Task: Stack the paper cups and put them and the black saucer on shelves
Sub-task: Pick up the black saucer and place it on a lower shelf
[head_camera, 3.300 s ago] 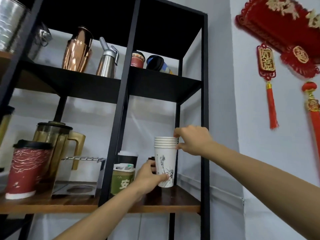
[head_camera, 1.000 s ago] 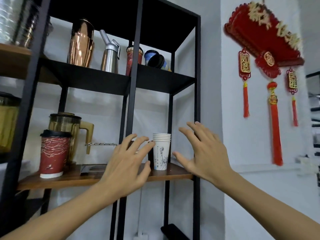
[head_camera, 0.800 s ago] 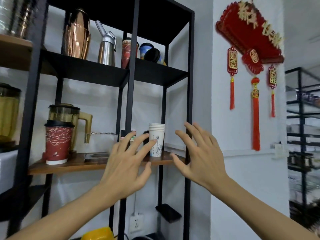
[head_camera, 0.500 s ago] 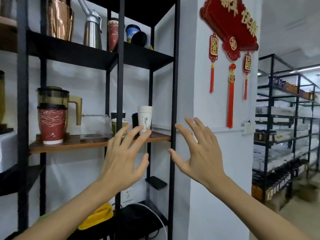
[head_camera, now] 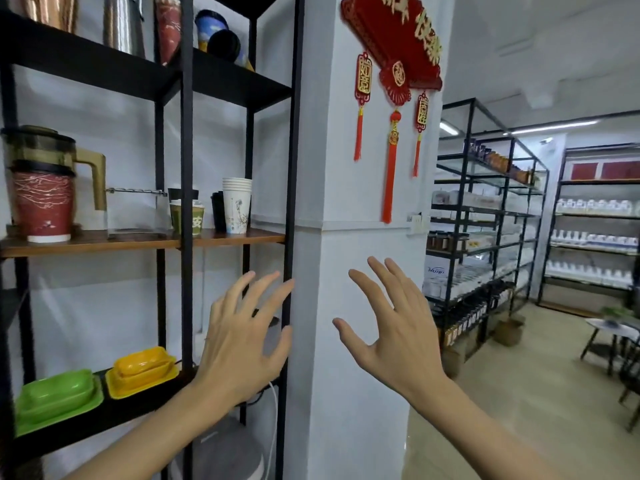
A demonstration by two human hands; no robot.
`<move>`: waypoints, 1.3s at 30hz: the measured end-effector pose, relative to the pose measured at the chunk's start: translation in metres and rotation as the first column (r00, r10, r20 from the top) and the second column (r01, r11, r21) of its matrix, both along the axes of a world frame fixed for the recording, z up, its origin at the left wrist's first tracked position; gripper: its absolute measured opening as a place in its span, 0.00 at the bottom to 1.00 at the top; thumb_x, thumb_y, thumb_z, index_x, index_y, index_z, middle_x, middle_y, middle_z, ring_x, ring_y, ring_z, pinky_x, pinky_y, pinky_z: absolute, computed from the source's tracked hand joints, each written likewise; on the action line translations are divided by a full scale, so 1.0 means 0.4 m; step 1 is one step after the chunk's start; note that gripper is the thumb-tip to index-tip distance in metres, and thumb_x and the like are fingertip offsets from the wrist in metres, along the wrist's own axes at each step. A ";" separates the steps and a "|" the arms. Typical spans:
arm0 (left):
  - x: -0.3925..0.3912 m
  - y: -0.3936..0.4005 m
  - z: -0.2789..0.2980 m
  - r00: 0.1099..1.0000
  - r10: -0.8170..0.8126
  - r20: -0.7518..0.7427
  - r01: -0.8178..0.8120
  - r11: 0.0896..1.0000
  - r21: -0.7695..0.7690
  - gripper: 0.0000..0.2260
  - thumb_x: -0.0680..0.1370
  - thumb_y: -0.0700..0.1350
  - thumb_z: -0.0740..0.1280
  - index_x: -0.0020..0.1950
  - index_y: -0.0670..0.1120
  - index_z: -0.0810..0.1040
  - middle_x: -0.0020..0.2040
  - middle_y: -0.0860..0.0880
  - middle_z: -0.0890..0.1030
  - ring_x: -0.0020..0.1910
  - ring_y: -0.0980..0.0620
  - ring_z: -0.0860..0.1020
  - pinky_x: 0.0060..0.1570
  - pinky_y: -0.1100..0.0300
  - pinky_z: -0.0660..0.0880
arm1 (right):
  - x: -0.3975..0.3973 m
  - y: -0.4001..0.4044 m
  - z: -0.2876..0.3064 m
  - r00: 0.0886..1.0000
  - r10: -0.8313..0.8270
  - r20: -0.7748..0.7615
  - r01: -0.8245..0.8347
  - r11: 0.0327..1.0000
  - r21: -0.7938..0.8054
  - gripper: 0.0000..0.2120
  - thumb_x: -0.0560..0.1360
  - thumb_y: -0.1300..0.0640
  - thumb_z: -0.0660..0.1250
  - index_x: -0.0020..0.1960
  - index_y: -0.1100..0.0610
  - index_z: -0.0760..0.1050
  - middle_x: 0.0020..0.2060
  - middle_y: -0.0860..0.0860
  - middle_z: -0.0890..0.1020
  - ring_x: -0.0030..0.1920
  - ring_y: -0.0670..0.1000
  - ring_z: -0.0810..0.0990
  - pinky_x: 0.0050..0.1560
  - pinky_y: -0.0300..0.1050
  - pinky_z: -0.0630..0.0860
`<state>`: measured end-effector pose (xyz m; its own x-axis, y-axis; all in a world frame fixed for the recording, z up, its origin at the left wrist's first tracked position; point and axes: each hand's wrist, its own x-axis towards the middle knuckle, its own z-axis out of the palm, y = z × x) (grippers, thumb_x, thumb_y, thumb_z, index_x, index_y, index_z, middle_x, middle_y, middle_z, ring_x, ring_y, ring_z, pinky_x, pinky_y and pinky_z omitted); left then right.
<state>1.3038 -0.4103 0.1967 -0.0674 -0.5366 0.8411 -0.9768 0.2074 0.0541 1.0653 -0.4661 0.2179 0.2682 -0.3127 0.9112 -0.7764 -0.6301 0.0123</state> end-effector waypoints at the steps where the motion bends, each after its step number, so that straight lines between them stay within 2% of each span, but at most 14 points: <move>1: -0.021 0.015 -0.012 1.000 -0.008 -0.007 0.008 1.000 0.019 0.28 0.78 0.56 0.60 0.79 0.54 0.68 0.78 0.51 0.70 0.79 0.43 0.64 0.71 0.42 0.67 | -0.024 0.020 -0.011 1.000 -0.013 -0.002 0.013 1.000 0.011 0.30 0.76 0.35 0.64 0.74 0.45 0.68 0.78 0.47 0.67 0.81 0.52 0.60 0.73 0.61 0.68; 11: -0.246 0.214 -0.101 0.989 -0.146 -0.017 0.147 0.984 0.104 0.28 0.77 0.55 0.61 0.78 0.51 0.71 0.77 0.49 0.73 0.76 0.41 0.68 0.66 0.40 0.71 | -0.245 0.303 -0.110 0.993 -0.113 -0.027 0.116 0.984 0.138 0.30 0.76 0.36 0.66 0.74 0.48 0.70 0.77 0.50 0.68 0.80 0.54 0.61 0.72 0.61 0.69; 20: -0.457 0.383 -0.184 0.945 -0.325 -0.021 0.324 0.932 0.159 0.28 0.79 0.54 0.60 0.80 0.53 0.69 0.79 0.52 0.70 0.79 0.43 0.64 0.70 0.47 0.64 | -0.452 0.576 -0.178 0.960 -0.265 -0.089 0.278 0.939 0.204 0.31 0.76 0.35 0.65 0.75 0.48 0.70 0.78 0.50 0.67 0.81 0.53 0.59 0.73 0.59 0.67; 24: -0.553 0.444 -0.221 0.916 -0.399 -0.031 0.398 0.898 0.186 0.28 0.79 0.54 0.61 0.80 0.54 0.67 0.79 0.52 0.70 0.79 0.43 0.65 0.71 0.45 0.66 | -0.542 0.668 -0.214 0.939 -0.331 -0.090 0.343 0.913 0.222 0.31 0.76 0.35 0.65 0.74 0.49 0.70 0.77 0.50 0.68 0.80 0.53 0.60 0.73 0.60 0.67; 30: -0.703 0.504 -0.271 0.861 -0.507 -0.046 0.502 0.830 0.244 0.28 0.78 0.54 0.61 0.79 0.55 0.68 0.78 0.52 0.70 0.78 0.45 0.64 0.67 0.47 0.68 | -0.689 0.787 -0.288 0.885 -0.457 -0.090 0.465 0.851 0.246 0.32 0.76 0.34 0.65 0.75 0.46 0.67 0.77 0.49 0.67 0.80 0.53 0.61 0.72 0.59 0.69; 34: -0.818 0.526 -0.309 0.812 -0.582 -0.035 0.566 0.773 0.285 0.30 0.77 0.53 0.64 0.79 0.56 0.66 0.78 0.54 0.69 0.78 0.48 0.62 0.67 0.52 0.65 | -0.800 0.859 -0.337 0.834 -0.545 -0.086 0.546 0.794 0.266 0.32 0.76 0.34 0.64 0.75 0.46 0.67 0.77 0.49 0.67 0.80 0.53 0.61 0.70 0.56 0.70; 39: -0.984 0.548 -0.362 0.763 -0.646 0.009 0.598 0.711 0.371 0.30 0.77 0.54 0.63 0.80 0.56 0.65 0.79 0.54 0.68 0.79 0.46 0.64 0.69 0.46 0.70 | -0.947 0.959 -0.394 0.748 -0.659 -0.080 0.645 0.694 0.318 0.30 0.76 0.34 0.63 0.74 0.47 0.69 0.76 0.50 0.69 0.79 0.54 0.62 0.69 0.57 0.72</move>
